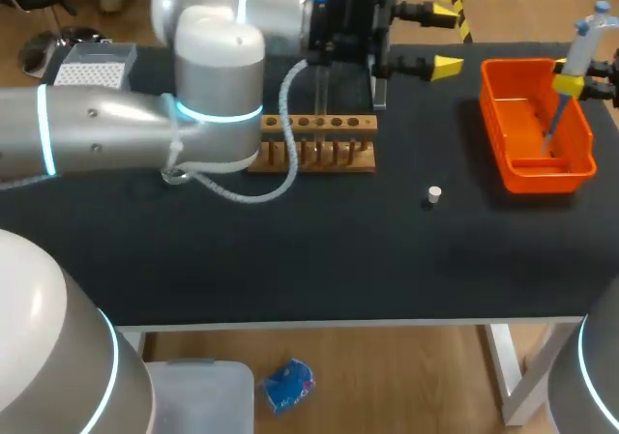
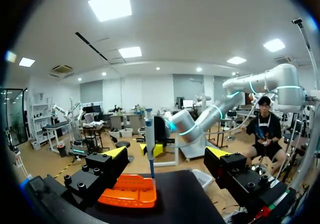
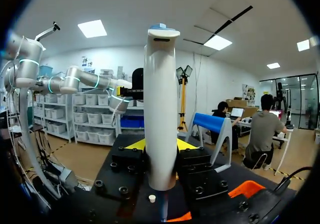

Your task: Invert the test tube, pick up the pipette, mount the tip to pipette, aspirate from beaker and dispense into the tube, eject the tip, return the pipette, and cap with the stopper.

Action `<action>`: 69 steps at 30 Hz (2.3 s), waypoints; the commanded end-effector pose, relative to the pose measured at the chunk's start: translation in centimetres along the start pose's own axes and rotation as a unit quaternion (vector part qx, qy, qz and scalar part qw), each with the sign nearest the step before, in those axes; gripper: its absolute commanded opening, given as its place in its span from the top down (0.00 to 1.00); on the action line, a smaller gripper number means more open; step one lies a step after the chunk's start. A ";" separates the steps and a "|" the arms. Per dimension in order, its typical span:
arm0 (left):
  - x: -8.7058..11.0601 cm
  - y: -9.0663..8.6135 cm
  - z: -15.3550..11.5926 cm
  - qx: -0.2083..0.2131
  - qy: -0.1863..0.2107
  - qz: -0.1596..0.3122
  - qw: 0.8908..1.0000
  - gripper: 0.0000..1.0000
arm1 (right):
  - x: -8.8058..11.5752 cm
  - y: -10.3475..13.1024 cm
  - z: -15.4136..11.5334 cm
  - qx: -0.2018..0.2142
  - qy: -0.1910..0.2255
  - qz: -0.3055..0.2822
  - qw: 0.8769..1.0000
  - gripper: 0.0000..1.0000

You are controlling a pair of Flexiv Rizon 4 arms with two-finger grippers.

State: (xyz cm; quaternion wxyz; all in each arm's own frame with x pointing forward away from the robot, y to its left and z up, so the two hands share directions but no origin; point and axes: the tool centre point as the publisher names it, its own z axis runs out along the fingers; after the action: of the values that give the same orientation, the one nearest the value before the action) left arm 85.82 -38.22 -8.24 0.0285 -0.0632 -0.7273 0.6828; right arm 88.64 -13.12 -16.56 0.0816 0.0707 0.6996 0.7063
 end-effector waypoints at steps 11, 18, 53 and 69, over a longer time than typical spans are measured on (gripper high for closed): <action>-2.7 0.0 5.5 -0.005 0.035 -0.004 0.999 0.00 | -3.2 -1.6 -2.0 0.001 0.000 -0.004 1.000 1.00; -2.9 0.1 5.7 -0.007 0.034 -0.008 0.999 0.00 | -4.3 -2.3 -1.7 -0.007 -0.004 0.000 1.000 1.00; -3.7 0.1 5.9 -0.030 0.079 0.001 0.996 0.00 | -5.1 -2.9 -1.7 -0.017 -0.006 -0.004 1.000 1.00; -6.9 0.5 10.9 -0.044 0.028 -0.045 0.998 0.00 | -5.1 -2.9 -1.7 -0.017 -0.006 -0.004 1.000 1.00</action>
State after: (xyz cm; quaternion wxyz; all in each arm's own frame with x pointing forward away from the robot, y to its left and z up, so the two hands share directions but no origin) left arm 91.05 -48.05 -9.10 0.0823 -0.0541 -0.7549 0.6484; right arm 93.30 -15.74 -19.41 0.0913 0.0720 0.6871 0.7172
